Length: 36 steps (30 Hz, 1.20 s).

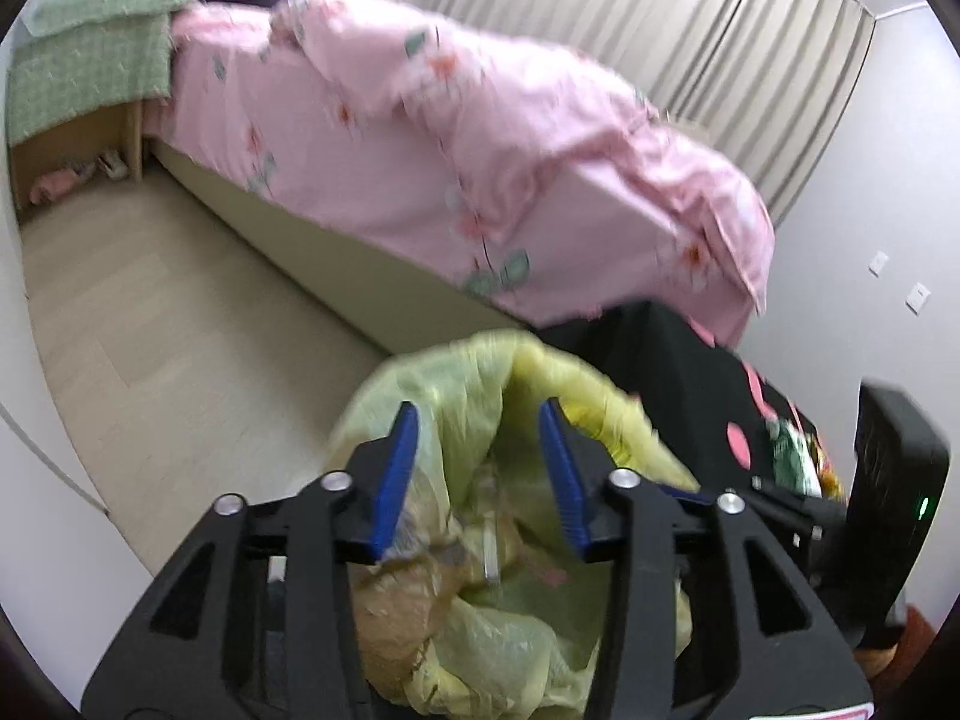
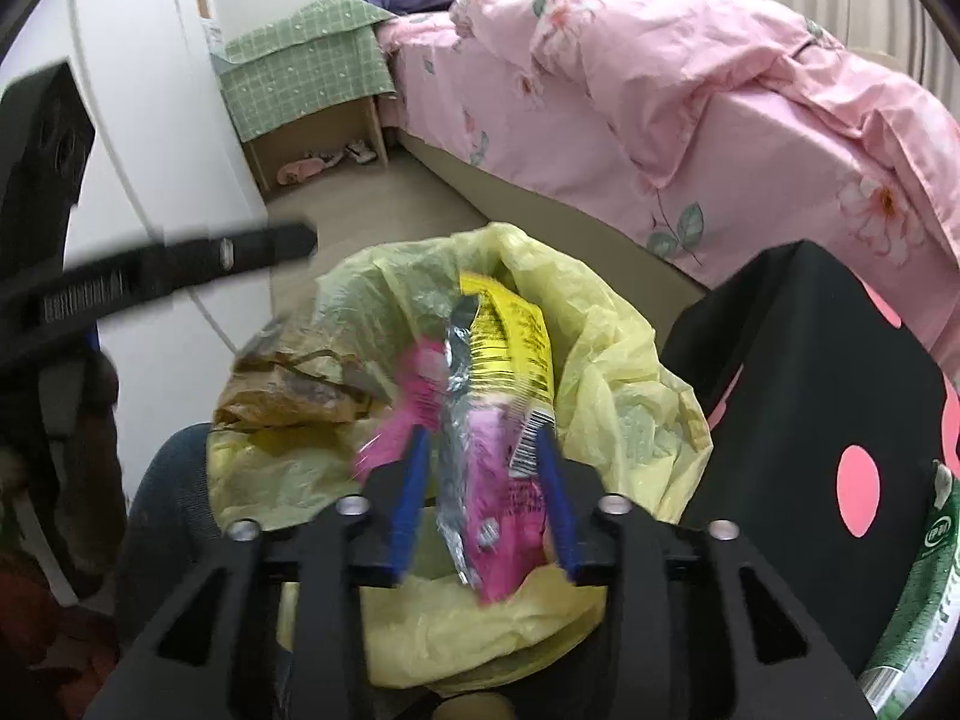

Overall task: Collect trash
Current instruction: 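Carry the pink wrapper in the left tool to the yellow bag while the right tool carries a yellow wrapper, then open both tools over the yellow bag and return to the table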

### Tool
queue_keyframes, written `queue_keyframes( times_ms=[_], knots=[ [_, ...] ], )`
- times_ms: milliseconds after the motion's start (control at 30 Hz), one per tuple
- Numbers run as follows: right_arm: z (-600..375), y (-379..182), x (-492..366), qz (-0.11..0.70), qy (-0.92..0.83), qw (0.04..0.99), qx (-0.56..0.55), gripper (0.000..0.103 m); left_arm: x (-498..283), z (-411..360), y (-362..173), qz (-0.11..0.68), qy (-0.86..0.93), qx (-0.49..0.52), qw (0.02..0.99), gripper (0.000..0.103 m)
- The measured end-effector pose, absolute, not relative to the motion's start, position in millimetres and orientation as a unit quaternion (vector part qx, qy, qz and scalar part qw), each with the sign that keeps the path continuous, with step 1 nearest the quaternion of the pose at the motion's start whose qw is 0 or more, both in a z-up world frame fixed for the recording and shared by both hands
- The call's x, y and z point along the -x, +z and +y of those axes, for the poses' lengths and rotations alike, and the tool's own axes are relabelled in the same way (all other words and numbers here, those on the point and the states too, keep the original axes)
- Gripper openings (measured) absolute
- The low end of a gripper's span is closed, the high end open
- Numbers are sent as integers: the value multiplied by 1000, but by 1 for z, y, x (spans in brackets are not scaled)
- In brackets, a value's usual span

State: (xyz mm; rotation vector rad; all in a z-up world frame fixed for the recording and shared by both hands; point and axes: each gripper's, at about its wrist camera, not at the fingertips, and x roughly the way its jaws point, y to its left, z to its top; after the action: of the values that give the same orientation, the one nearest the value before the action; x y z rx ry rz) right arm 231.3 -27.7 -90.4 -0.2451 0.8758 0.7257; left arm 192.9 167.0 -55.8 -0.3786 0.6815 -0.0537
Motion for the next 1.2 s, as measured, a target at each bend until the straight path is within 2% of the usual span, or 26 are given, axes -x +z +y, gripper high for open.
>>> queue_keyframes(
  times_ms=[67, 300, 600, 633, 700, 900, 1200],
  knots=[
    [-29, -88, -229, 413, 340, 836, 122, 50, -189, 168, -40, 314, -14, 178, 932, 48],
    [-76, -47, -202, 376, 302, 869, 109, 50, -169, 146, 6, 273, -37, 139, 951, 53],
    [-210, -3, -138, 313, 177, 928, 97, 51, -169, 45, 2, 314, -207, 117, 919, 54],
    [-230, -3, -132, 312, 156, 933, 91, 52, -169, 34, -2, 321, -224, 117, 913, 54],
    [-261, -3, -124, 317, 131, 936, 75, 62, -168, 4, -10, 337, -268, 113, 895, 54],
    [-339, -15, -93, 328, 93, 939, 33, 62, -154, -72, -21, 362, -338, 52, 867, 54],
    [-390, -44, -67, 337, 21, 941, 4, 63, -162, -132, -21, 372, -338, 14, 864, 54]
  ],
)
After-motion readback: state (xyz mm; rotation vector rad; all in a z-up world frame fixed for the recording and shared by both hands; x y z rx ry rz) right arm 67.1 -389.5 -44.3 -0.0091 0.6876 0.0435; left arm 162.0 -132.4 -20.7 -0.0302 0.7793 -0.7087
